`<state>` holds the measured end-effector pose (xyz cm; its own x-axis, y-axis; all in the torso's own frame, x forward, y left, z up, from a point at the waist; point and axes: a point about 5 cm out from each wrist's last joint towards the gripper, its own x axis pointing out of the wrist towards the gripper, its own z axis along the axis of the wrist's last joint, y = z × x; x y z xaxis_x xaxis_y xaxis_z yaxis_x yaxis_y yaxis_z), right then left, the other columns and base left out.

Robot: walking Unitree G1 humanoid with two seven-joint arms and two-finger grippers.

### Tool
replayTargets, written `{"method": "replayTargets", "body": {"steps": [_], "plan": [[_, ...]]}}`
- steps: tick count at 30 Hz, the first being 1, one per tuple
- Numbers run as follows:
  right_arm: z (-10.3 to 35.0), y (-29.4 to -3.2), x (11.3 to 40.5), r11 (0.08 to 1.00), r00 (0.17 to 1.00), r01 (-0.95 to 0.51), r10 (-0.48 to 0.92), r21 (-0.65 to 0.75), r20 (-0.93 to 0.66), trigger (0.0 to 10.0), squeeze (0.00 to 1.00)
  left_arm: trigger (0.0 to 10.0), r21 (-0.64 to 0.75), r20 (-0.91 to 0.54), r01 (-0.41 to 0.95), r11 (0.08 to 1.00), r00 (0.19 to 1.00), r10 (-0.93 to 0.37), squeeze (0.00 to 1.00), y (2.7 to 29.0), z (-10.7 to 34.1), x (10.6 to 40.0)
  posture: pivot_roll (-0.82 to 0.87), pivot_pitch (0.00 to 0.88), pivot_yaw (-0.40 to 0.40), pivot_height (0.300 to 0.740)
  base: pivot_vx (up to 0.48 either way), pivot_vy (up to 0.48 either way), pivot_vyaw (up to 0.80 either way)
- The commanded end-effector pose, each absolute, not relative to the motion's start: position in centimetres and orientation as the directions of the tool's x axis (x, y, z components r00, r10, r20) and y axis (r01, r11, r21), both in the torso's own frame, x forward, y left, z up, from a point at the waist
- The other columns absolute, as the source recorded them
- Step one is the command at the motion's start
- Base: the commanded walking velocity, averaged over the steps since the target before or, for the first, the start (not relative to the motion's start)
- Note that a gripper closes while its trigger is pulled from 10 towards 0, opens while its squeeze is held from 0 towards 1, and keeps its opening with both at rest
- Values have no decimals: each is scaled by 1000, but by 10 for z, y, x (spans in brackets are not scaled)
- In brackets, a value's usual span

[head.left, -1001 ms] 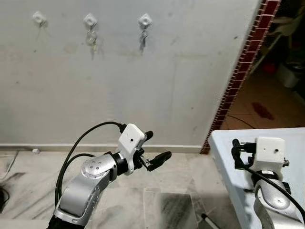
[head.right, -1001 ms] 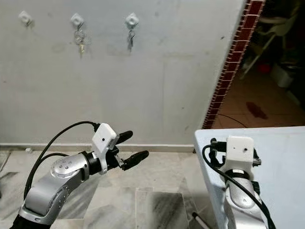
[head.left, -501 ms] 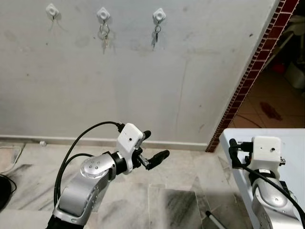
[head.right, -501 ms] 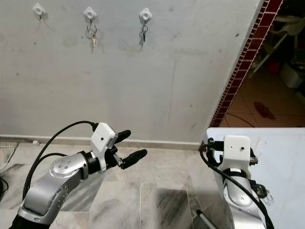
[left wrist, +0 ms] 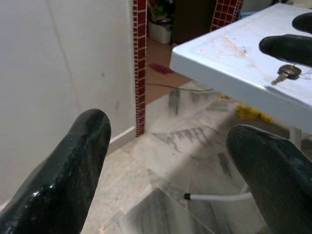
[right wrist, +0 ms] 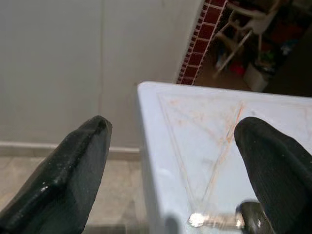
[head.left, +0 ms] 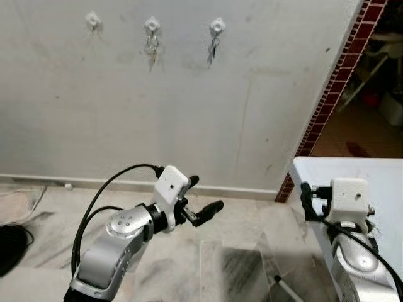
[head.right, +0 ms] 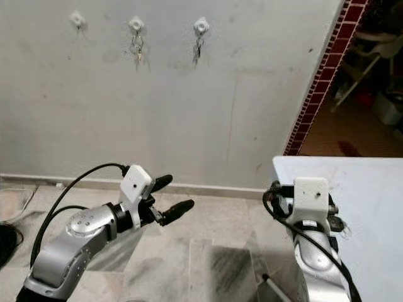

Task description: Hang keys on a hook

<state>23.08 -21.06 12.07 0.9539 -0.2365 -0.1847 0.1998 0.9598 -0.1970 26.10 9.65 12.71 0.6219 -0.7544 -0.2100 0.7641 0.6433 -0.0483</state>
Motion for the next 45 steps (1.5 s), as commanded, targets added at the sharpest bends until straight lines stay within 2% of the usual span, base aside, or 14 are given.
{"method": "replayTargets", "body": {"steps": [1,12,17,20,23,31,38,45], "plan": [[125,-209,233,962,959,196,-229,-192,-168,10000,0,10000,-31,-200,757,653,635,-746,0,98,132,264,81,0,-33,740,0,0,0],[125,-215,241,934,947,245,-288,-258,-142,10000,0,10000,-49,-186,732,680,662,-726,0,101,130,269,78,0,-26,740,0,0,0],[111,-231,248,895,909,280,-363,-346,-204,10000,0,10000,-136,-233,777,615,579,-782,0,101,125,257,88,0,-20,740,0,0,0],[104,-238,247,879,889,289,-393,-380,-233,10000,0,10000,-177,-233,776,605,564,-792,0,101,125,255,88,0,-20,740,0,0,0],[99,-246,244,856,864,311,-436,-412,-253,10000,0,10000,-167,-254,811,561,515,-819,0,98,125,253,86,0,-18,740,0,0,0],[97,-264,237,801,818,363,-518,-476,-248,10000,0,10000,-125,-221,835,536,503,-835,0,82,132,262,68,0,-12,740,0,0,0],[107,-269,238,814,835,400,-513,-421,-198,10000,0,10000,-127,-200,834,537,509,-837,0,73,136,265,52,0,-8,740,0,0,0],[106,-258,240,839,850,384,-484,-386,-207,10000,0,10000,-126,-190,820,558,532,-825,0,74,135,266,53,0,-8,740,0,0,-313]]}}
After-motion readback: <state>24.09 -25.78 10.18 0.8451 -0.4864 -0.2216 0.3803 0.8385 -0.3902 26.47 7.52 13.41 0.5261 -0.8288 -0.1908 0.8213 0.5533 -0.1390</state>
